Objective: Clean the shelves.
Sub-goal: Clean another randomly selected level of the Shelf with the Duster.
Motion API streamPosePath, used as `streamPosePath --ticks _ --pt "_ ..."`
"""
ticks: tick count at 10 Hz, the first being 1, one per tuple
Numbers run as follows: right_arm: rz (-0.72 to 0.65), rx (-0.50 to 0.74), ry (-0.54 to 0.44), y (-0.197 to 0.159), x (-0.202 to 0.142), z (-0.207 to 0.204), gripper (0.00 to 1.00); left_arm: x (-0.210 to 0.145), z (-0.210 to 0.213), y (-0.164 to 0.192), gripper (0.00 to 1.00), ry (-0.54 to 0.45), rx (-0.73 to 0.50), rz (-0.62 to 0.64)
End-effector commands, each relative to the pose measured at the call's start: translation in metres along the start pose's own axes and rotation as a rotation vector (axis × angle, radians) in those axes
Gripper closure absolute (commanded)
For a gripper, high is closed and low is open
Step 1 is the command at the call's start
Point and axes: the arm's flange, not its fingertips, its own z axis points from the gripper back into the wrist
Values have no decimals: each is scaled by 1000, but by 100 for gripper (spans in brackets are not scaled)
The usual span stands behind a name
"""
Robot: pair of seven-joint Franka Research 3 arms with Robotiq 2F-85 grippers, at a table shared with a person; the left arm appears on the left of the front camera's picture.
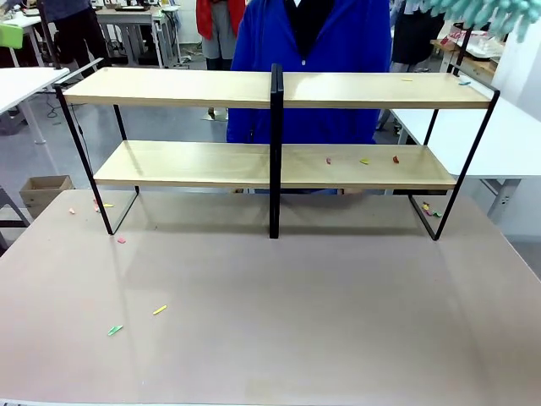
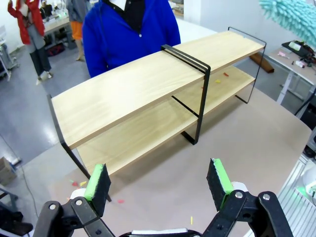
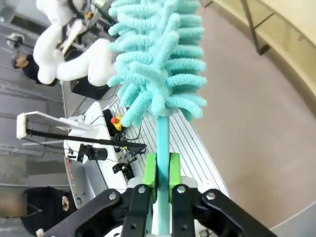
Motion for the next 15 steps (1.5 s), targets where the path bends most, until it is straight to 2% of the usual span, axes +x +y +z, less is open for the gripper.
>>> streamPosePath --ticks 1,3,4,5,7,10,15 --pt "-120 -61 -2 -10 33 -21 88 0 1 2 0 -4 -10 -8" --pt "-301 -185 -5 -38 86 -41 88 0 1 2 0 -4 -10 -8" --pt "-396 -232 -12 -50 102 -41 88 0 1 2 0 -4 -10 -8" --pt "-469 -290 -7 -62 111 -40 88 0 1 2 0 -4 -10 -8" --pt "-518 -353 35 -81 124 -43 88 0 1 2 0 -4 -10 -8" --pt "-636 -506 35 -100 120 -37 88 0 1 2 0 -4 -10 -8" --pt "-923 -729 85 -71 87 -42 88 0 1 2 0 -4 -10 -8"
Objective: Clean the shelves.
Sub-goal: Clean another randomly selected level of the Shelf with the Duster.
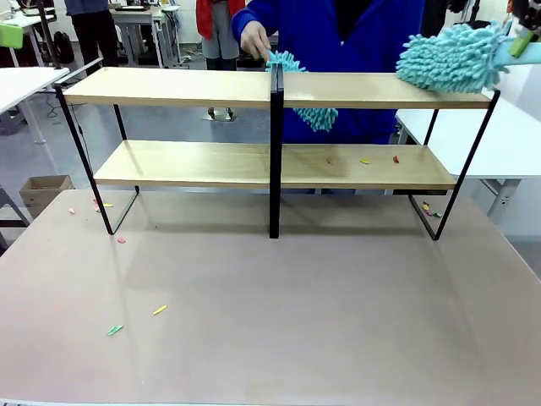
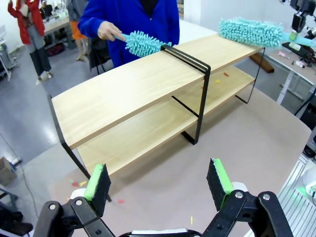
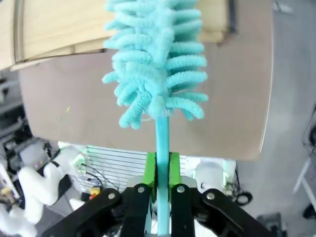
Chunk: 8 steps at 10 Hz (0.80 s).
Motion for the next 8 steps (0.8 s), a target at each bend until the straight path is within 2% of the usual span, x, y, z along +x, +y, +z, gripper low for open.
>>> streamPosePath --ticks 1,4,6,7,8 --pt "-128 -85 -12 10 -23 -5 88 0 1 2 0 -4 -10 -8" --pt "-188 -213 -97 17 -53 -10 88 0 1 2 0 -4 -10 -8" --pt "-5 -326 -212 17 -60 -17 88 0 1 2 0 -4 -10 -8" --pt "103 -283 -179 17 -63 -20 88 0 1 2 0 -4 -10 -8" --pt "152 -197 -128 15 -66 -18 88 0 1 2 0 -4 -10 -8"
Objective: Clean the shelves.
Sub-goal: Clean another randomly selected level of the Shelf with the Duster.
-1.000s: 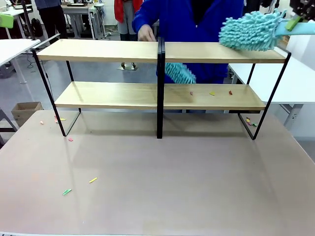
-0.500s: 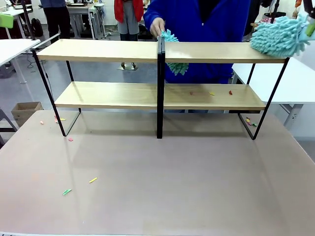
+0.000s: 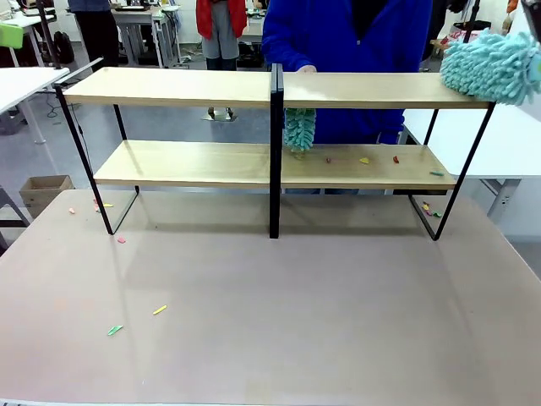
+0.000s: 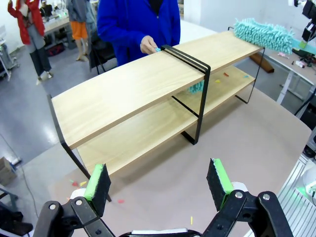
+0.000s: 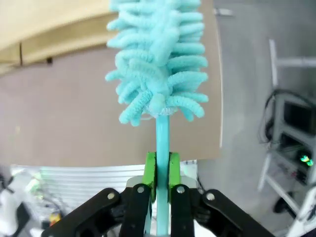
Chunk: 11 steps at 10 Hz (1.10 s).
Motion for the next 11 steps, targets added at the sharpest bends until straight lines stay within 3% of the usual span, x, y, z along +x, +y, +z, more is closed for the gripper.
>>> streamPosePath --ticks 1,5,8,10,11 --pt "88 158 10 -12 -8 -1 88 0 1 2 0 -4 -10 -8" --pt "174 451 -10 -41 -38 46 88 0 1 2 0 -4 -10 -8" --pt "299 719 99 -62 -59 66 88 0 1 2 0 -4 -10 -8" --pt "471 959 117 -104 -82 94 88 0 1 2 0 -4 -10 -8" --pt "588 1055 76 -122 -95 106 88 0 1 2 0 -4 -10 -8"
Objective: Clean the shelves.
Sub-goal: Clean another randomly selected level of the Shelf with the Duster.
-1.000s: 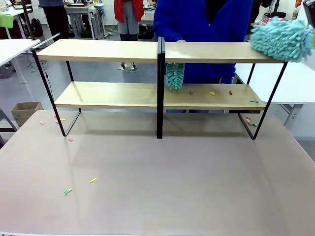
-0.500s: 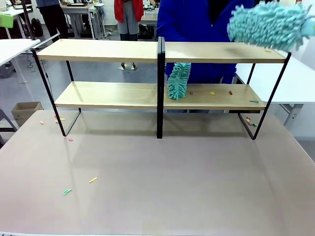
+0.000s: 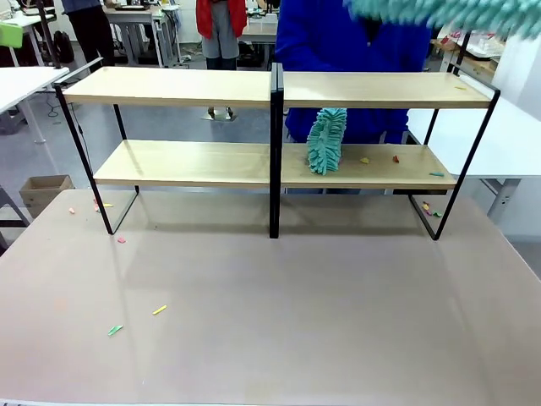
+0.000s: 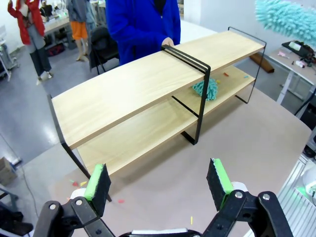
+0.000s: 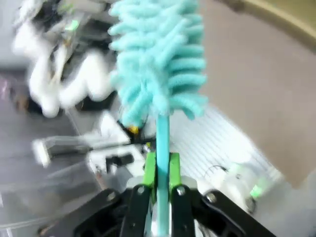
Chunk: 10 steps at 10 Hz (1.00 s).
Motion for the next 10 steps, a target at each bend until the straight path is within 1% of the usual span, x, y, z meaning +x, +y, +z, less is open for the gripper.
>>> streamPosePath --ticks 1,3,4,5,7,8,10 --pt "242 176 5 8 -22 39 88 0 1 2 0 -3 -10 -8" --pt "426 197 -81 11 -40 52 88 0 1 2 0 -3 -10 -8" --pt "482 191 -140 6 -42 57 88 0 1 2 0 -3 -10 -8" --pt "324 138 -52 11 -42 44 88 0 1 2 0 -3 -10 -8" --pt "324 138 -52 11 -42 44 88 0 1 2 0 -3 -10 -8" --pt "380 148 -74 6 -47 50 88 0 1 2 0 -3 -10 -8" --pt "274 33 -78 2 -32 32 88 0 1 2 0 -3 -10 -8"
